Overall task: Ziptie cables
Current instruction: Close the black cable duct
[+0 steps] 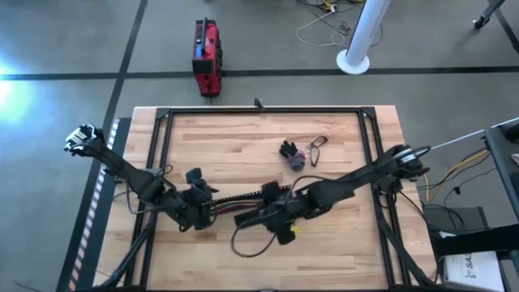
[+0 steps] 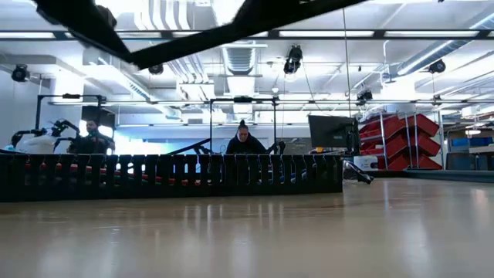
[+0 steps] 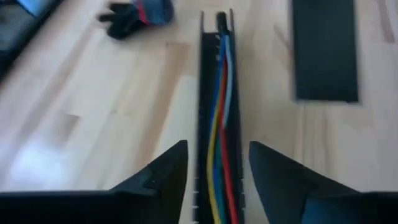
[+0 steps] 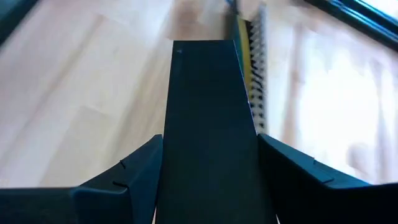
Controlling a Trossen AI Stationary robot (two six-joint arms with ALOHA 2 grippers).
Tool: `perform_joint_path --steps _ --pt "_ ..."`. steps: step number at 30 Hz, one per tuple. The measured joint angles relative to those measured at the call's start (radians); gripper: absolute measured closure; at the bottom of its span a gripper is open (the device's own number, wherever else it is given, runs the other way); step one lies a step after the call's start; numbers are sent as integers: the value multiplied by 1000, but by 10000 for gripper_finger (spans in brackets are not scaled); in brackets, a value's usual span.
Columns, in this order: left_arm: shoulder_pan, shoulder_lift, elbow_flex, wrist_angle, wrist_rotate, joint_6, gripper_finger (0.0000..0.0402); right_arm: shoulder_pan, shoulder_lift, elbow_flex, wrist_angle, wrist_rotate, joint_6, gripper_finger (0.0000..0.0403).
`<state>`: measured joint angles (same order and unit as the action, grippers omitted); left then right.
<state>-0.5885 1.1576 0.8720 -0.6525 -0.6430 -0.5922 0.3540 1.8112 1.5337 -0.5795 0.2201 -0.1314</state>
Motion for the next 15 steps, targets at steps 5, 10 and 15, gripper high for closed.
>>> perform_joint_path --steps 5,10,15 --pt "30 -5 -103 152 60 5 211 -43 -102 -149 117 20 0 184" --pt "41 0 -207 333 70 79 167 -91 -159 -342 303 8 -1 184" --pt "44 -1 -327 529 104 96 138 -143 -182 -516 564 -38 -19 184"
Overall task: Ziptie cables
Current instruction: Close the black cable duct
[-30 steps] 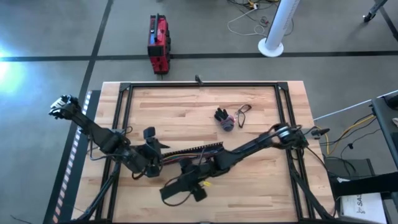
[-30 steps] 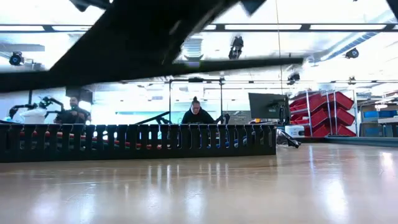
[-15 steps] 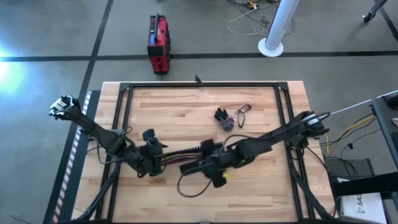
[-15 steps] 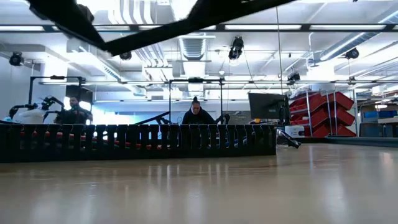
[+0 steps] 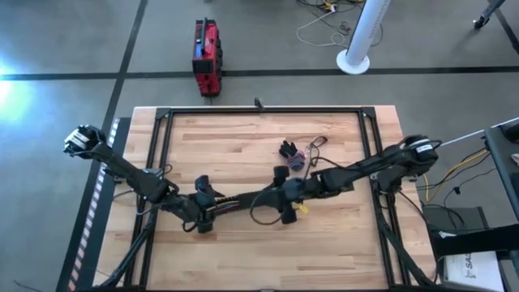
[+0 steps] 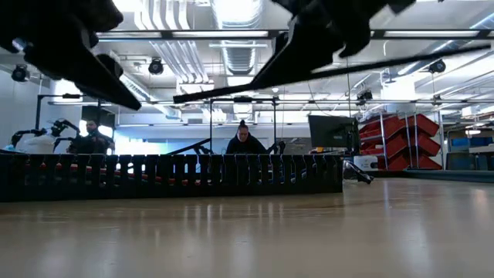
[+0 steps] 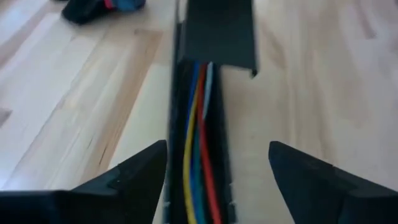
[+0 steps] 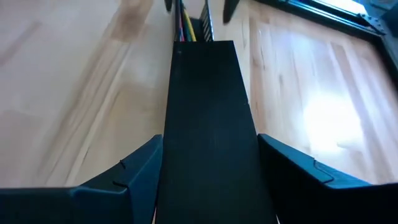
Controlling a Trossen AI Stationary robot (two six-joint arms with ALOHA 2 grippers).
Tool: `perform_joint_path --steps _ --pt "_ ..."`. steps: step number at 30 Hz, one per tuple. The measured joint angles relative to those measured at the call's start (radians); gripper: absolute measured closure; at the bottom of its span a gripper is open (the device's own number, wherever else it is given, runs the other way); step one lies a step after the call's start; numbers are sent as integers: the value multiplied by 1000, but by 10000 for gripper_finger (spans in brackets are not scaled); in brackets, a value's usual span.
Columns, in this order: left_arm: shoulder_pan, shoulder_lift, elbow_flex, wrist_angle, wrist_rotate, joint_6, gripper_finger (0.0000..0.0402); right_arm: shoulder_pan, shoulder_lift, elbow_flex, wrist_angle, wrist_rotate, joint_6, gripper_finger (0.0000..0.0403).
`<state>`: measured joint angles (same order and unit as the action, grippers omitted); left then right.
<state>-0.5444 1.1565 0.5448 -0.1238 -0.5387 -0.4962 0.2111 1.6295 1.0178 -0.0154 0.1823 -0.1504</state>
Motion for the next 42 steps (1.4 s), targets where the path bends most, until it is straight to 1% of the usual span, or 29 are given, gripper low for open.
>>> perform_joint_path --steps 1,5,7,10,15,19,25,31,33,37,42 --pt "3 0 -14 5 -5 -14 134 -13 1 -28 51 -24 0 184" --pt "7 1 -37 14 -78 -99 126 -64 7 -109 193 -96 12 184" --pt "9 0 -32 20 -80 -84 125 -79 7 -134 212 -105 16 184" --pt "9 0 -4 23 -79 -18 129 -84 -1 -154 248 -111 3 184" --pt "9 6 15 113 -79 -13 127 -87 -12 -155 276 -142 -25 184" --pt "15 22 9 113 -51 -15 127 -87 -10 -155 291 -165 -23 184" --pt "17 62 -4 99 -45 -45 154 -88 -10 -164 286 -165 -6 184" --pt "19 159 -4 101 0 -50 182 -87 -10 -165 288 -165 1 184" --pt "27 193 -5 98 0 -87 184 -87 -9 -166 287 -165 1 184" --pt "66 225 -5 106 -1 -150 175 -88 -9 -166 288 -165 17 184" --pt "88 203 -4 97 2 -145 141 -87 -8 -166 289 -165 22 184"
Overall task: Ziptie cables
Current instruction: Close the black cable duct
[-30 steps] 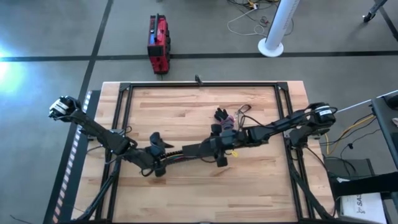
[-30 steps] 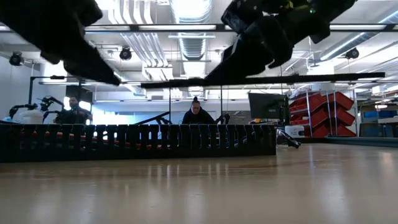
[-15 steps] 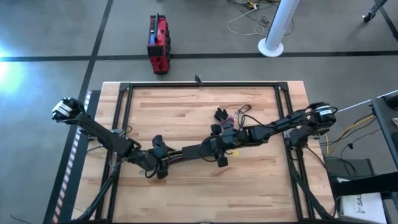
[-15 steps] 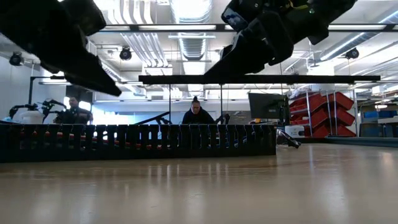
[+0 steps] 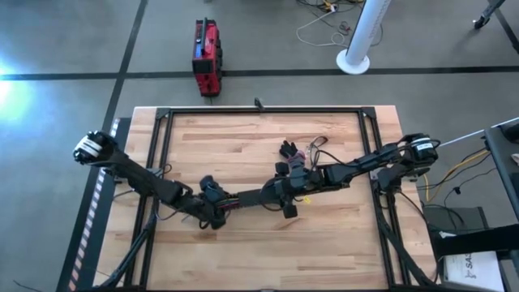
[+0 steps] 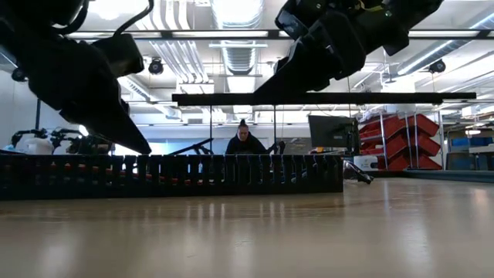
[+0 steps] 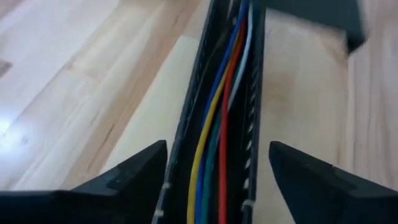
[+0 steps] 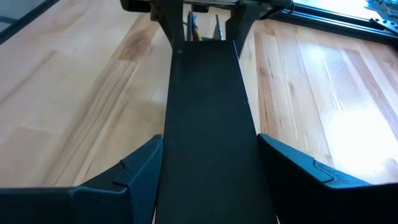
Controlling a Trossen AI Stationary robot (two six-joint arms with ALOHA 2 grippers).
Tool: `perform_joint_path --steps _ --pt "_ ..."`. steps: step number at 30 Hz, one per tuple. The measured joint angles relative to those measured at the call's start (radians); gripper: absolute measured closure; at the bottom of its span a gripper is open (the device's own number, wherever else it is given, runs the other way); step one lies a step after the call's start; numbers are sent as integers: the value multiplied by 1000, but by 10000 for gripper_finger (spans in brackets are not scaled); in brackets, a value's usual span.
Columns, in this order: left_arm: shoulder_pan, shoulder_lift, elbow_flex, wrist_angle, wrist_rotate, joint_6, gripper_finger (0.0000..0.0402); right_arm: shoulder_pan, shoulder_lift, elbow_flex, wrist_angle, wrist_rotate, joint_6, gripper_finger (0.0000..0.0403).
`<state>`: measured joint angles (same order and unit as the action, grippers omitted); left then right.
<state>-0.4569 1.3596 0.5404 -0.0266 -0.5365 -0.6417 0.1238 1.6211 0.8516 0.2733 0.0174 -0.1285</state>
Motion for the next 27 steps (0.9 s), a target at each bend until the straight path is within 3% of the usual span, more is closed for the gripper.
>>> perform_joint_path --steps 7,9,15,27 --pt "8 -42 5 -5 3 58 86 -13 0 0 1 -1 4 184" --pt "22 -41 5 -27 48 54 79 -20 1 0 2 -2 4 184" --pt "43 9 -1 -28 85 47 91 -47 73 2 108 -97 16 184" --pt "44 178 -1 12 103 53 92 -51 164 49 126 -104 -29 184"
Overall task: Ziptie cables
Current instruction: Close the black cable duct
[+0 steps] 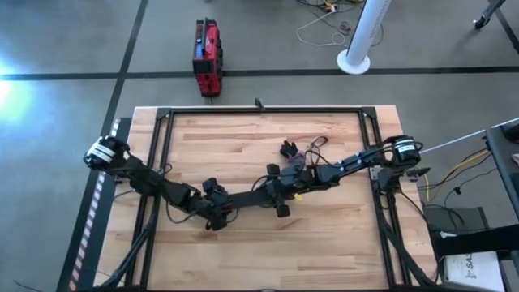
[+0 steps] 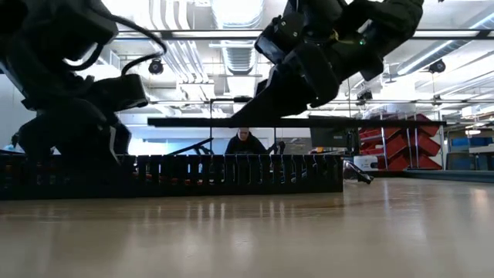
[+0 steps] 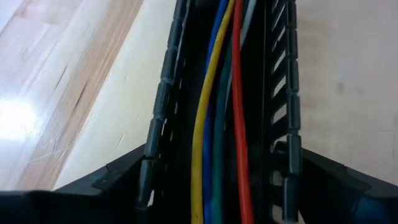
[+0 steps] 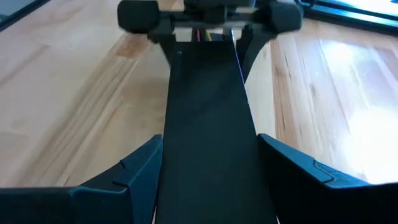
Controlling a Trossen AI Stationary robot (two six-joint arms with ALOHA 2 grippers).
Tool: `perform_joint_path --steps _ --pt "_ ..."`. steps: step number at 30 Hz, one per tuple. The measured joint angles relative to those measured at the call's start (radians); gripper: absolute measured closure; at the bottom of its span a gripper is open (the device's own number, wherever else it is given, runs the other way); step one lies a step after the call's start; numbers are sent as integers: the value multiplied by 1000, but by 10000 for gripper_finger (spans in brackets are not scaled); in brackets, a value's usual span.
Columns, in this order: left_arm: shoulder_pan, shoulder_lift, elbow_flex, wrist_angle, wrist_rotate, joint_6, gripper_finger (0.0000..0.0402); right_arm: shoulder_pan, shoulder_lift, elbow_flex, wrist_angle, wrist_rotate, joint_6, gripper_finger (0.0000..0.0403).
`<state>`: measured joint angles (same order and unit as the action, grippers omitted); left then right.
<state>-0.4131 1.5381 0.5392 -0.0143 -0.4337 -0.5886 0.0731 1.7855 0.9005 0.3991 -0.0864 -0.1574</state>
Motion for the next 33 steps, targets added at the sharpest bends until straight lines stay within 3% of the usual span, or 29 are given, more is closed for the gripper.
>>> perform_joint_path --steps 5,16,19,25,33 --pt "0 70 0 32 -3 0 92 0 0 -1 4 0 4 184" --pt "2 82 0 42 18 1 94 -9 36 -5 16 14 -12 184" --pt "1 83 0 43 26 3 115 -9 54 -5 26 21 -18 184" --pt "1 83 0 41 28 10 192 -15 96 10 7 5 -18 184" --pt "0 83 -1 40 30 32 184 -15 77 27 -39 -2 -18 184"
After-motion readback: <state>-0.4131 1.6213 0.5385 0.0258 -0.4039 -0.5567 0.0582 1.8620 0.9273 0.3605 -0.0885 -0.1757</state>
